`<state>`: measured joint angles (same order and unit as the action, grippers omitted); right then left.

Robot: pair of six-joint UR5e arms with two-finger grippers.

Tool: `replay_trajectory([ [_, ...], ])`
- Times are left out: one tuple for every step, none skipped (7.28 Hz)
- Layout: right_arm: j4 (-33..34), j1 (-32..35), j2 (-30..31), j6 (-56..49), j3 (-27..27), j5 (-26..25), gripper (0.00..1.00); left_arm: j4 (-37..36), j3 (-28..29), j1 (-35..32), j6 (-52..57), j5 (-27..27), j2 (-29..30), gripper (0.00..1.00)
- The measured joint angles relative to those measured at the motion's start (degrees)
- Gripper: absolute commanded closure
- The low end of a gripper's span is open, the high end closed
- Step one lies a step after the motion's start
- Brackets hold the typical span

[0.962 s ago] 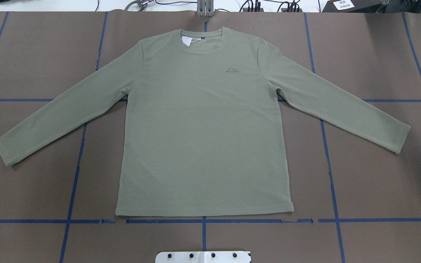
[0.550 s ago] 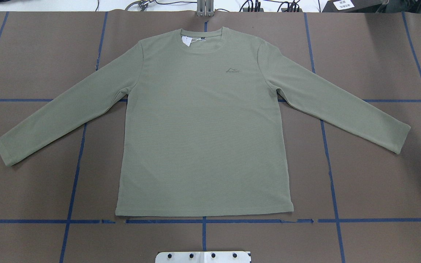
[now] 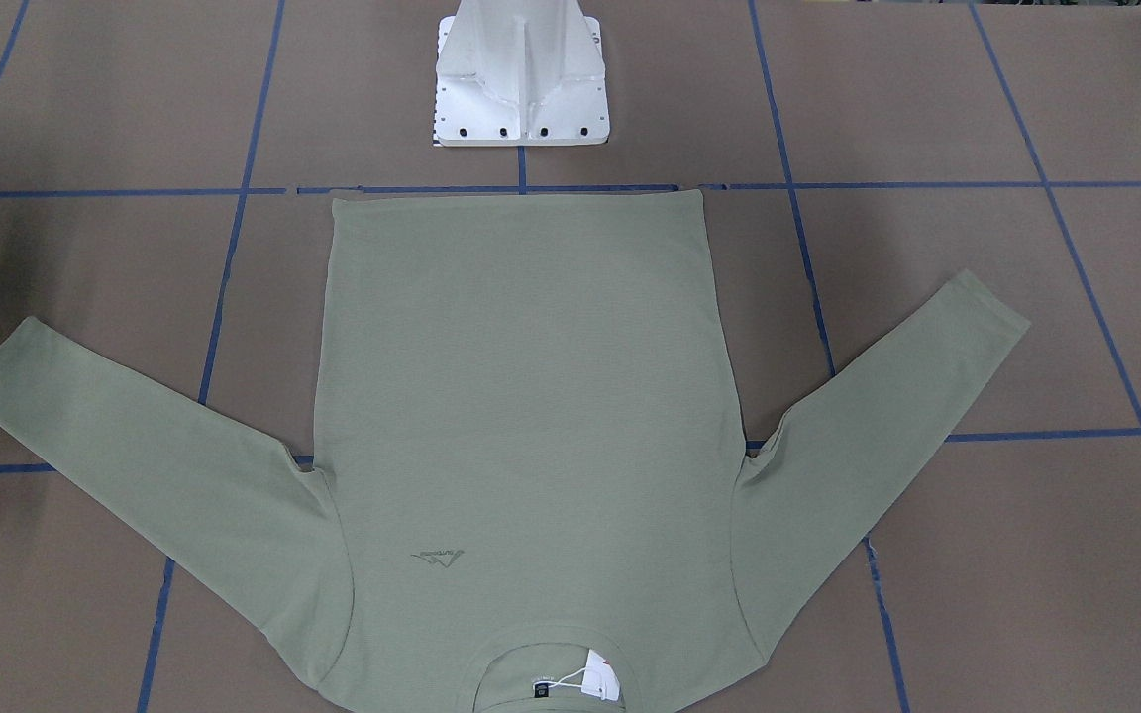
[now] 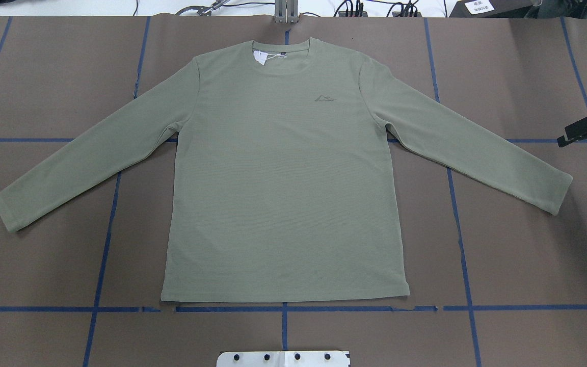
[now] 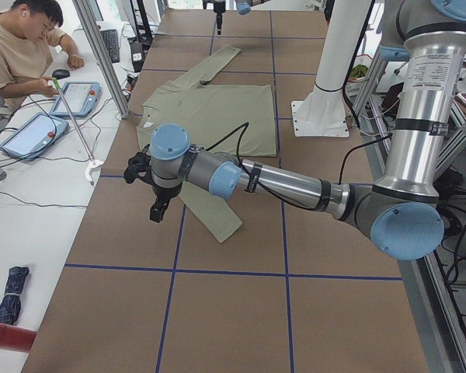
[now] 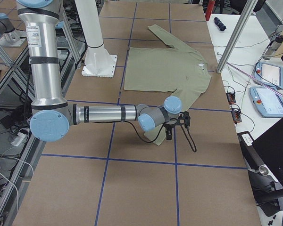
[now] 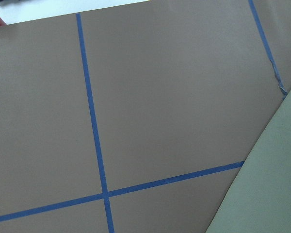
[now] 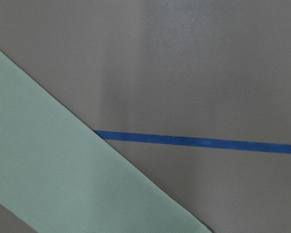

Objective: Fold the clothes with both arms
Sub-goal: 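Move the right gripper in toward the cuff of the nearby sleeve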

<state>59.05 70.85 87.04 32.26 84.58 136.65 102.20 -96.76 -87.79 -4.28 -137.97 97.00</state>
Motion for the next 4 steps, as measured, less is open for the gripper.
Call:
replay_trajectory([
  [-8.62,-0.96,0.49,5.65,-4.35,-0.12,0.04,1.37,0.06,0.11,-0.04,-0.84,-0.01,0.00],
  [-15.34,-1.33,0.67,10.61,-8.18,-0.07,0.08,2.20,0.00,0.13,-0.13,-2.65,-0.07,0.00],
  [-19.26,-1.61,0.73,15.06,-10.25,0.05,0.14,2.55,-0.10,0.16,-0.15,-4.18,-0.11,0.00],
  [-20.85,-2.02,0.75,17.73,-11.14,0.13,0.15,2.68,-0.17,0.16,-0.14,-4.89,-0.13,0.00],
])
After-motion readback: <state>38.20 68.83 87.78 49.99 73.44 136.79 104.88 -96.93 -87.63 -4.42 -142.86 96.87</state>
